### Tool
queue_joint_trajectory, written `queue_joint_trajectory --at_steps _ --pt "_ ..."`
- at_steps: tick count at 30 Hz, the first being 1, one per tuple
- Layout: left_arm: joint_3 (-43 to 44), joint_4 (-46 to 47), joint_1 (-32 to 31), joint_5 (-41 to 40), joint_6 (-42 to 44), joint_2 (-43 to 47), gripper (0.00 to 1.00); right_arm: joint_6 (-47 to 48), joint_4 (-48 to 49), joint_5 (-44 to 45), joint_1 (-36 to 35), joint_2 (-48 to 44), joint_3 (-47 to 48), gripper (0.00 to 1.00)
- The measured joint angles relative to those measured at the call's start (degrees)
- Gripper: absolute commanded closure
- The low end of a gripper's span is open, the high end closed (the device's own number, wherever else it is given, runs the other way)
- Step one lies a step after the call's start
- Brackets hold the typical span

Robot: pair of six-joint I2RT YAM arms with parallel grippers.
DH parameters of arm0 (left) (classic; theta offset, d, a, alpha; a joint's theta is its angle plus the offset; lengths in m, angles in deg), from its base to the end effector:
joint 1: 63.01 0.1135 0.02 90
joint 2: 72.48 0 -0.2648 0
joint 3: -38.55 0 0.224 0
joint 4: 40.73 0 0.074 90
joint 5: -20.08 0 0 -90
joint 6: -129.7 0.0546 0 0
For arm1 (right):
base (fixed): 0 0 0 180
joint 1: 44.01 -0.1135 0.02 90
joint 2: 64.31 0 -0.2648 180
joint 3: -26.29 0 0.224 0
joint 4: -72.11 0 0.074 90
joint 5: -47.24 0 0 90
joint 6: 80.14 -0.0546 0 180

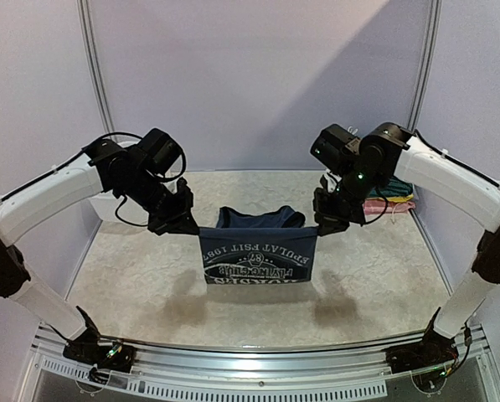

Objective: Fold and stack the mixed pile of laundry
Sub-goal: Fold the 2/3-rectangle-folded tank top at the center of the board.

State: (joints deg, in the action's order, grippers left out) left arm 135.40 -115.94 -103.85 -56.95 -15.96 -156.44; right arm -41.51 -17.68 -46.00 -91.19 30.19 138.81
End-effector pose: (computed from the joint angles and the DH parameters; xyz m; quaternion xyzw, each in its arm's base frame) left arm 0.1959 -0.1856 0.3142 -0.0976 0.9602 -0.2503 0.0765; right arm 0.1976 0.2177 0.3247 0.0316 0.9865 0.1382 0.0822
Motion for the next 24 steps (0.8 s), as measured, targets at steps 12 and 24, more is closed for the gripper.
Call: queue_joint_trajectory --at_steps 12,24 --pt "16.5 -4.4 9.0 3.6 9.0 -15.9 1.0 11.7 -1.3 1.2 9.1 19.8 23.4 1.0" --pt "28.0 -3.9 14.1 8.0 13.7 -31.0 1.0 17.2 -1.6 -1.5 15.2 32.7 33.3 1.0"
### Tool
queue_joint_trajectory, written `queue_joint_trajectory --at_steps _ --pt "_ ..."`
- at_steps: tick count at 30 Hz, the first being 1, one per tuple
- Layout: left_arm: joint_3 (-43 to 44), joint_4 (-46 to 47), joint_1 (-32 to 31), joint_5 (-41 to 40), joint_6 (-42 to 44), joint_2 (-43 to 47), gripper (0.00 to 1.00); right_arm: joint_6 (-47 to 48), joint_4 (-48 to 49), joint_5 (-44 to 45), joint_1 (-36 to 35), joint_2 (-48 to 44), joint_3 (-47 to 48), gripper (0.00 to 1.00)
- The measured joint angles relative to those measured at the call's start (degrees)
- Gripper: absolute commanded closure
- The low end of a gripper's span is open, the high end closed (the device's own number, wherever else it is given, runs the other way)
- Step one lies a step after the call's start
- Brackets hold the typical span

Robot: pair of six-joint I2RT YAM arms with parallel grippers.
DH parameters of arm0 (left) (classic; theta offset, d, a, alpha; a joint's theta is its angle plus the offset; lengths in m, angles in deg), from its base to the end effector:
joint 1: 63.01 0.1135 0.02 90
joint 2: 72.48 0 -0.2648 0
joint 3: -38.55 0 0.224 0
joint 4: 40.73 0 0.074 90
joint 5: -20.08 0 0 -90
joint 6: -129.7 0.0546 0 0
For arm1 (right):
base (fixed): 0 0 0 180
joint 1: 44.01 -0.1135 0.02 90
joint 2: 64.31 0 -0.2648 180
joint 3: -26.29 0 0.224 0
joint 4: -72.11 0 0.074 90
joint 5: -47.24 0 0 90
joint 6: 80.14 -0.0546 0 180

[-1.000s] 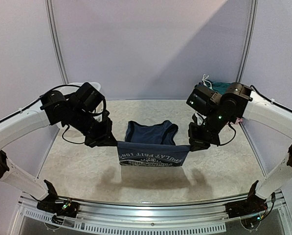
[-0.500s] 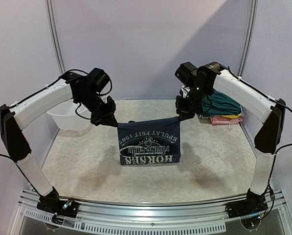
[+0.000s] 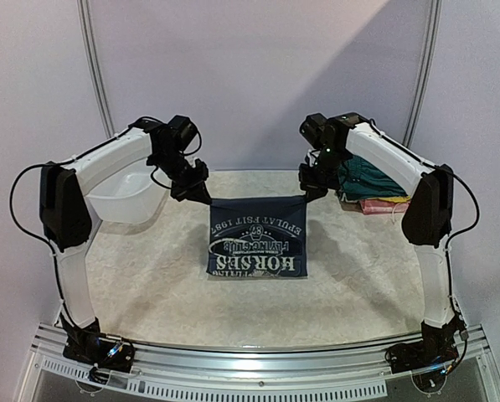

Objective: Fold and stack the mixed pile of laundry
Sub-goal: Fold the 2/3-rectangle-folded tank top at the center of the board.

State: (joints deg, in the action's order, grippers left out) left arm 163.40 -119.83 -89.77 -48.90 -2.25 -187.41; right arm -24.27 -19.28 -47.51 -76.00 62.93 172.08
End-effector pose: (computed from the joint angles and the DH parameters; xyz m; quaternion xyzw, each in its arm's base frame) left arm 0.3454 -0.1961 0.2754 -0.0951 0.9629 -0.2484 0.0454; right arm 0.3627 0.2319 0.2729 0.0123 0.9879 0.1157 0.1026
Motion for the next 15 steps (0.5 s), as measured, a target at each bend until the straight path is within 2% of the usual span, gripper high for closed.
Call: queue_joint_trajectory --at_steps 15 --pt "5.6 5.9 3.8 4.7 0.6 -11.8 1.0 3.2 -0.2 -5.3 3.5 9.7 4.4 1.0"
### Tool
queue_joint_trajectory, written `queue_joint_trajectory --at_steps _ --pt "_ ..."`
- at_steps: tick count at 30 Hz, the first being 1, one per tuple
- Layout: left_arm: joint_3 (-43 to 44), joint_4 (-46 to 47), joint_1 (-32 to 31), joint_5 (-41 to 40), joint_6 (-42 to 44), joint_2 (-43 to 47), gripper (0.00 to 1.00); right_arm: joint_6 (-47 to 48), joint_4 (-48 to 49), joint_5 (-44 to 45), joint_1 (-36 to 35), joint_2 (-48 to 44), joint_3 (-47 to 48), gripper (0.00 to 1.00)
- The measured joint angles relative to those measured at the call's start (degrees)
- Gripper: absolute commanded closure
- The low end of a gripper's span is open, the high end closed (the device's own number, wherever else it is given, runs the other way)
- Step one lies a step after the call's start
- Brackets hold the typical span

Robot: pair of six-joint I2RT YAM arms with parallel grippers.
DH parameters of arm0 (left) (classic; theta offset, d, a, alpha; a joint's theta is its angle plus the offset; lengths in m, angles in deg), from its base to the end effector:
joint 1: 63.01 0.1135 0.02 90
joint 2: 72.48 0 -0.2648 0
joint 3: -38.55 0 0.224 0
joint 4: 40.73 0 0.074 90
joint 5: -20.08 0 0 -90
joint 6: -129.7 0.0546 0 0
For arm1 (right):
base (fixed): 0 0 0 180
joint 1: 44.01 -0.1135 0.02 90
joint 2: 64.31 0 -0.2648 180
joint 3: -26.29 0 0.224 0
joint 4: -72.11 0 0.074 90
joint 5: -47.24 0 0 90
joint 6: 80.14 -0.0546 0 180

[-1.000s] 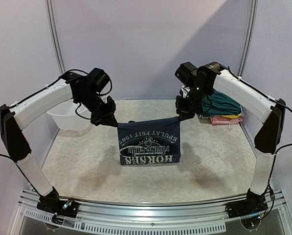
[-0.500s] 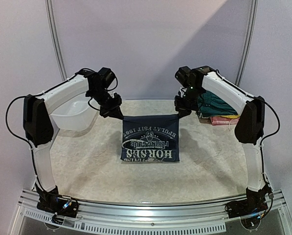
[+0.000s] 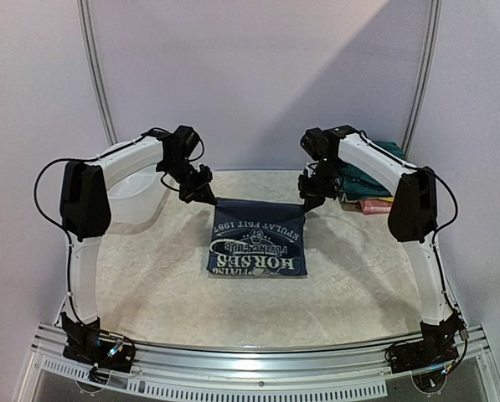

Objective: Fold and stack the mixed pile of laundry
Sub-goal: Fold the 2/3-rectangle-folded tank top at the center of the board.

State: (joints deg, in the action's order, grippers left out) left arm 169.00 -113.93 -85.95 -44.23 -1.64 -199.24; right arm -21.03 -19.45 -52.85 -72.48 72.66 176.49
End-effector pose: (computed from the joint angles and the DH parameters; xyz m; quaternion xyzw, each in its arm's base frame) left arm 0.4007 -0.1953 0.2247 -0.1144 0.9534 -0.2775 0.0304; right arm 0.3976 0.2265 0.2203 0.0120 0.9909 0.1261 0.0447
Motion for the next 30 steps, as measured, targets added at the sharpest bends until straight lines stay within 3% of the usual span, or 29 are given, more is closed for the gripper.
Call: queue_joint_trajectory --at_steps 9,11,12,14,16,19,21,22,25,30 --pt "2.6 3.8 0.9 1.3 -0.6 -5.8 1.0 0.1 2.5 -4.1 2.8 2.9 1.0 0.99" --pt "2.9 5.4 1.2 1.4 -1.8 -7.3 1.0 0.1 4.7 -5.2 3.5 3.9 1.1 0.9" --pt "3.3 6.6 1.4 1.6 -2.7 -8.3 0.98 0.1 6.1 -5.8 3.8 4.5 1.1 0.79" --pt "3.8 9.4 1.9 2.0 -4.9 -10.2 0.81 -0.6 8.7 -7.2 4.6 5.7 1.3 0.53" --pt "4.4 13.0 2.6 2.4 -7.9 -12.4 0.64 -0.9 11.6 -8.5 5.6 7.6 3.1 0.35" --pt "6.7 17.3 3.8 2.6 -11.4 -15.3 0.32 -2.2 16.6 -10.2 7.0 9.5 5.8 0.26" --pt "8.1 20.5 4.6 2.6 -14.0 -16.0 0.12 -3.5 19.3 -10.6 7.6 9.5 6.7 0.24" --pt "8.7 21.7 4.9 2.6 -14.9 -16.0 0.09 -3.7 20.6 -10.7 7.8 9.4 7.2 0.24" --pt "10.4 24.3 5.3 2.2 -15.6 -15.2 0.1 -4.0 23.5 -10.3 8.2 8.0 7.4 0.27" --pt "7.0 23.5 4.7 0.2 -11.5 -9.7 0.26 -2.7 26.3 -8.8 7.7 -0.9 -3.0 0.42"
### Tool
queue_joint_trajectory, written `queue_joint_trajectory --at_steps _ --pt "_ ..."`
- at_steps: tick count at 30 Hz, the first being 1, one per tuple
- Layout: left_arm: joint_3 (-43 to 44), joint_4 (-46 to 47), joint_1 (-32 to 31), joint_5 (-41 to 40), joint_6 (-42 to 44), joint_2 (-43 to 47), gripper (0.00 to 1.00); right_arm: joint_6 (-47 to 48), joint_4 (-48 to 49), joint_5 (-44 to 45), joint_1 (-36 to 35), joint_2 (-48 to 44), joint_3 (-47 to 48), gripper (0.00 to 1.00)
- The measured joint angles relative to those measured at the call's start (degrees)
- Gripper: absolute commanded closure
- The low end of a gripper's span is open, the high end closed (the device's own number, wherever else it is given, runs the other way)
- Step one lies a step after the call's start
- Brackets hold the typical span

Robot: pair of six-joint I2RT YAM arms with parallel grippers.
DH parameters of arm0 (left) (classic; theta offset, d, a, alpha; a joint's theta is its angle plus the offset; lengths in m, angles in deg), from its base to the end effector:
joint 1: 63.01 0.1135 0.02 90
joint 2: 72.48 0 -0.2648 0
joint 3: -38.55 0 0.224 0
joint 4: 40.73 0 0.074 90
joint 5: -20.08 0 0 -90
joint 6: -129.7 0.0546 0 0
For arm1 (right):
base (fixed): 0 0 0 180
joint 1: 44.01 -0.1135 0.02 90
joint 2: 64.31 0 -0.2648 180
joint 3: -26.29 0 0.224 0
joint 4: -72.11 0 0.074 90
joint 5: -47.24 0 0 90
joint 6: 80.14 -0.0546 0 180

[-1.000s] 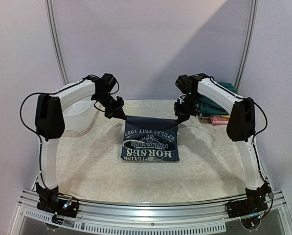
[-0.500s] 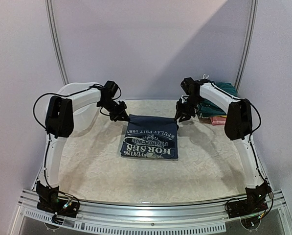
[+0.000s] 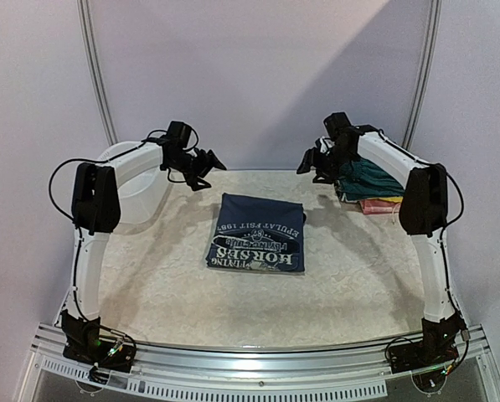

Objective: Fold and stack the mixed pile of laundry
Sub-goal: Fold the 2/3-rectangle-folded tank top at the center of the board, then smooth out the square-folded tank top at the center of the board.

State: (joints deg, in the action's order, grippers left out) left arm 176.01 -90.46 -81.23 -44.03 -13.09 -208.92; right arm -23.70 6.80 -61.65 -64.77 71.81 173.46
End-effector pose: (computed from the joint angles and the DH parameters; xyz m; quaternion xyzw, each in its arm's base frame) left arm 0.4837 -0.1843 0.2075 -0.1956 0.8943 -0.3702 0.1580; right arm 0.4651 0.1952 0.2380 0.0546 0.9386 0.2771 0.1980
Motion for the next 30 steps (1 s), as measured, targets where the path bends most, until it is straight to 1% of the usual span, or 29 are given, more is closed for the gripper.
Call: queue_joint_trajectory --at_steps 2,4,9,12,15,19,25,30 --pt "-2.7 -0.9 -0.5 -0.6 2.5 3.1 0.31 0.8 1.0 0.2 -0.6 -4.4 -5.8 0.5" --pt "-4.2 -2.1 -1.8 -1.0 4.8 5.2 0.34 1.8 1.7 -0.4 -1.6 -7.3 -9.4 0.56" --pt "-5.7 -7.2 -6.4 -2.4 12.5 7.4 0.37 4.4 3.0 -3.3 -4.4 -8.0 -12.1 0.66" --pt "-7.6 -10.2 -9.8 -3.3 16.7 7.6 0.38 5.6 3.3 -5.1 -5.5 -6.5 -12.2 0.68" --pt "-11.2 -12.1 -12.7 -3.7 20.0 8.2 0.4 6.3 3.3 -6.3 -5.8 -4.3 -12.0 0.69" --pt "-19.2 -12.7 -15.6 -3.7 22.7 10.2 0.43 7.5 2.6 -7.0 -5.5 1.2 -9.0 0.69" --pt "-29.6 -12.0 -16.8 -4.0 24.4 12.7 0.45 8.4 2.2 -7.6 -4.9 8.1 -6.0 0.7" --pt "-34.0 -10.6 -16.9 -5.2 25.8 14.7 0.45 8.1 2.3 -10.1 -4.0 10.1 -4.2 0.71"
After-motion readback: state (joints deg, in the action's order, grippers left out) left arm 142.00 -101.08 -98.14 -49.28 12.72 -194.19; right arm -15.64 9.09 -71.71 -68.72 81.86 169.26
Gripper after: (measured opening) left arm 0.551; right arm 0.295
